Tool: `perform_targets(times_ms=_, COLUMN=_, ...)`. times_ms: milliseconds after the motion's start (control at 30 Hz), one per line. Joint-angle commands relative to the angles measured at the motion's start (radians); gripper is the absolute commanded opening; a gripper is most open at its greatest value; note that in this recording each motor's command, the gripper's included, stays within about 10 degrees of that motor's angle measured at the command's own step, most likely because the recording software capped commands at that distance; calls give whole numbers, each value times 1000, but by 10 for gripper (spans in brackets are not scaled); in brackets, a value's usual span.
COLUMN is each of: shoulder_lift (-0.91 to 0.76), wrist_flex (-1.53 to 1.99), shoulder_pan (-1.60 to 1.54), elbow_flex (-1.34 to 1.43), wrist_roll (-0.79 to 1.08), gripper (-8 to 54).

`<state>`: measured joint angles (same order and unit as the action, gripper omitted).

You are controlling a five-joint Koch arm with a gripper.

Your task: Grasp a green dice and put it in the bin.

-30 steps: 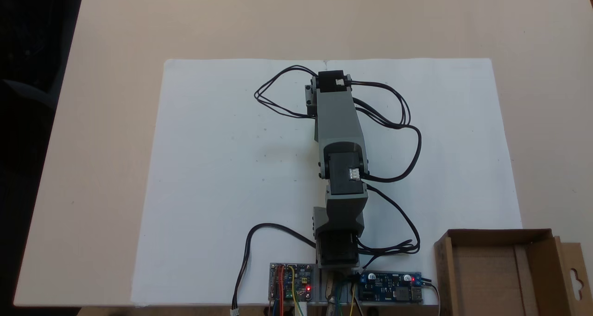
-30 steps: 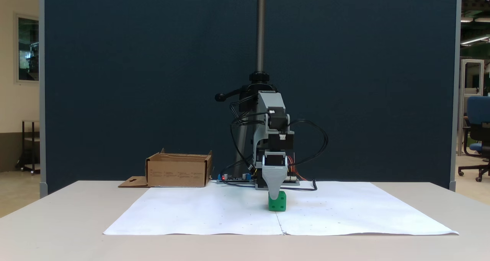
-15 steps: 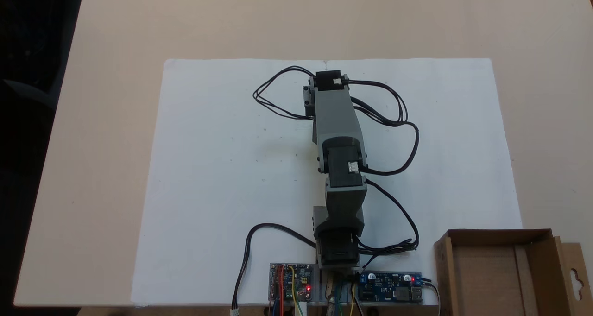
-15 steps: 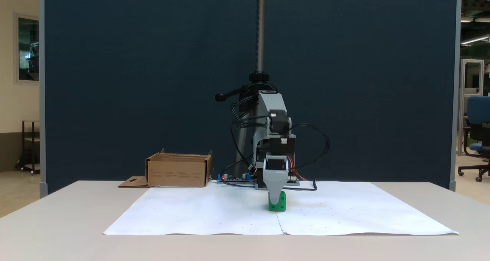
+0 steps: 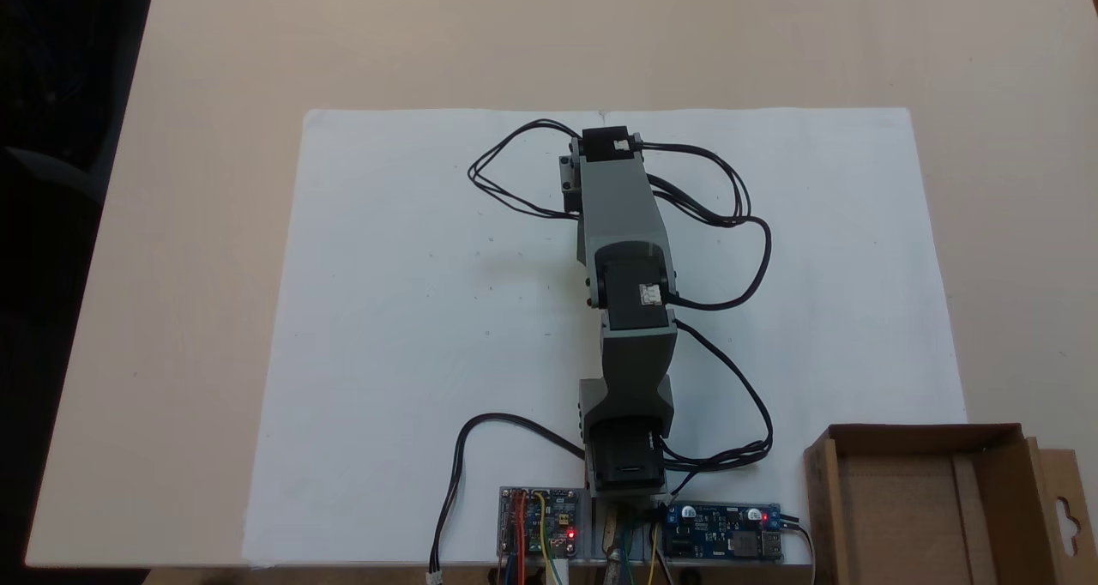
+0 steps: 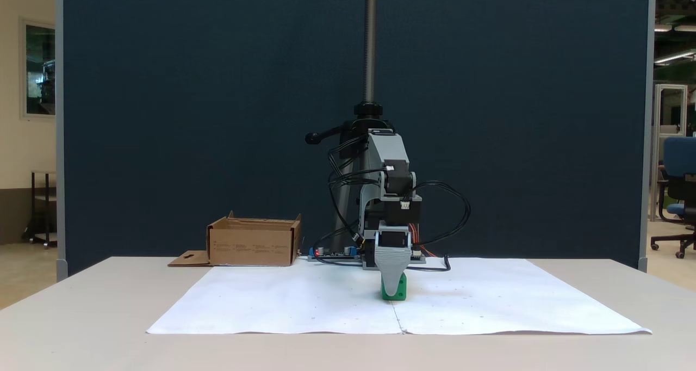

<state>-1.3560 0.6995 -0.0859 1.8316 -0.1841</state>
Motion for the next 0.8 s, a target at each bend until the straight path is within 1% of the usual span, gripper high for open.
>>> perform_targets(times_ms=0, shoulder_lift=-8, wrist_flex=-29, shoulder_pan=-9, elbow_flex=-48, wrist_roll=-51, gripper=418)
perform_targets(times_ms=433, shoulder_lift=40, wrist_flex=-28, shoulder_pan=-9, elbow_flex=-75, wrist_roll=-51, gripper=413)
perform_targets(times_ms=533, shoulder_lift=40, wrist_flex=-23, shoulder_pan=-8, elbow_flex=-75, wrist_roll=-51, gripper=367)
perform_targets(times_ms=667, shoulder_lift=44, wrist_flex=-20, shoulder_pan=-9, elbow_flex=-75, wrist_roll=-51, gripper=359)
perform_targets(times_ms=733, shoulder_lift=44, wrist_flex=-23, shoulder_pan=-9, elbow_flex=-75, wrist_roll=-49, gripper=324)
perform_targets(times_ms=767, shoulder_lift=44, wrist_flex=-23, shoulder_pan=-8, elbow_flex=-75, wrist_roll=-49, gripper=318)
